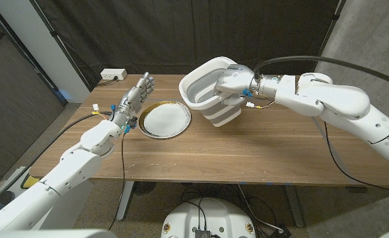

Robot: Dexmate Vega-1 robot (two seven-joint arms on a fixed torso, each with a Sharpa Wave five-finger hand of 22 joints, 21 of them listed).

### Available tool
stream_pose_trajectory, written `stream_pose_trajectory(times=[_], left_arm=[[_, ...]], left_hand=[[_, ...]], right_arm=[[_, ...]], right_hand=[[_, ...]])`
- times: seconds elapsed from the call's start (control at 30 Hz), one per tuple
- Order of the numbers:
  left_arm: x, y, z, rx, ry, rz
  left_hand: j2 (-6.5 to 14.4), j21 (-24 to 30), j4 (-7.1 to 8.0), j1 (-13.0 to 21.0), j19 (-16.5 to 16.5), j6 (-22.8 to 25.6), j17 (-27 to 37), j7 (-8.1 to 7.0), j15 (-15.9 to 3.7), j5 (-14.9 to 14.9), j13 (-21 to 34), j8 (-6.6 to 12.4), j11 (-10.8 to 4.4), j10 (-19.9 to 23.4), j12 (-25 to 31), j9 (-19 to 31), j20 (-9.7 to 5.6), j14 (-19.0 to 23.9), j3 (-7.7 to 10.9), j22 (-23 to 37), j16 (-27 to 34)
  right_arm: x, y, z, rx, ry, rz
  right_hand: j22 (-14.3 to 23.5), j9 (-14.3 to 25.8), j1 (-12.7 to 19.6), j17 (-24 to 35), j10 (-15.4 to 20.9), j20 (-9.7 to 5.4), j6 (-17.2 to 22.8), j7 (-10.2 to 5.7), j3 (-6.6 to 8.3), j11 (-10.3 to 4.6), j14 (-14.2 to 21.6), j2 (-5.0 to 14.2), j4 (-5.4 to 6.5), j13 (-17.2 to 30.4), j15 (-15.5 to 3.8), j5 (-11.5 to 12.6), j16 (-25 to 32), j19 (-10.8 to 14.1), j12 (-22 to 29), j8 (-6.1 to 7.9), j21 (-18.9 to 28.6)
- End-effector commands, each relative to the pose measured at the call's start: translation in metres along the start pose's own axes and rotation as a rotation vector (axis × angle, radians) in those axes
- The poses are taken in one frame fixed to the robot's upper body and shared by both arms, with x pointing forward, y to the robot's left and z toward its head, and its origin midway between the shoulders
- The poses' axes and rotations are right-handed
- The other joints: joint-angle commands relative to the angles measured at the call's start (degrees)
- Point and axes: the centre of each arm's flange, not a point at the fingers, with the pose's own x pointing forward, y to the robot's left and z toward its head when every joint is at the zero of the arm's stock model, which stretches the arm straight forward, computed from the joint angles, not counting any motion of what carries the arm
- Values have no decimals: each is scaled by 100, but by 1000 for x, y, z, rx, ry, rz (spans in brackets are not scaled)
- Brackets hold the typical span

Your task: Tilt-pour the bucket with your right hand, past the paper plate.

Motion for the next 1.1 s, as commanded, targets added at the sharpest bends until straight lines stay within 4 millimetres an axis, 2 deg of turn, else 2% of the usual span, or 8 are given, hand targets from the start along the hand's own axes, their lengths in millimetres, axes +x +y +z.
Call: stream_pose_trajectory(times=[0.03, 0.93, 1.1], left_arm=[[-1, 0, 9, 21, -21, -9], [-16, -9, 13, 10, -36, -12], [-17, -13, 5, -8, -17, -16]], left_hand=[[5, -14, 17, 33, -39, 39, 10, 11, 0, -12, 9, -15, 12, 28, 4, 33, -28, 21, -39, 30, -11], [25, -18, 16, 55, -59, 50, 10, 19, 5, -39, 9, -23, 0, 30, -7, 34, -25, 17, -55, 30, -18], [30, -14, 16, 60, -54, 60, 10, 17, 7, -45, 10, -22, 13, 45, -4, 34, -24, 21, -58, 30, -17]], right_arm=[[25, 4, -9, -89, 2, 10], [56, 10, -15, -305, -29, 81], [66, 10, -19, -333, -28, 112]], right_hand=[[17, 16, 430, 6, 62, -491, 391, -371, -41, -15, 72, 469, 14, 14, -85, -24, -19, 17, -17, 48, 42], [-3, 13, 414, 18, 94, -486, 404, -408, -77, -32, 92, 455, 30, 18, -89, -30, -40, -18, -36, 46, 93], [-9, 11, 413, 24, 91, -486, 407, -419, -84, -53, 102, 447, 29, 21, -92, -32, -40, -31, -43, 45, 101]])
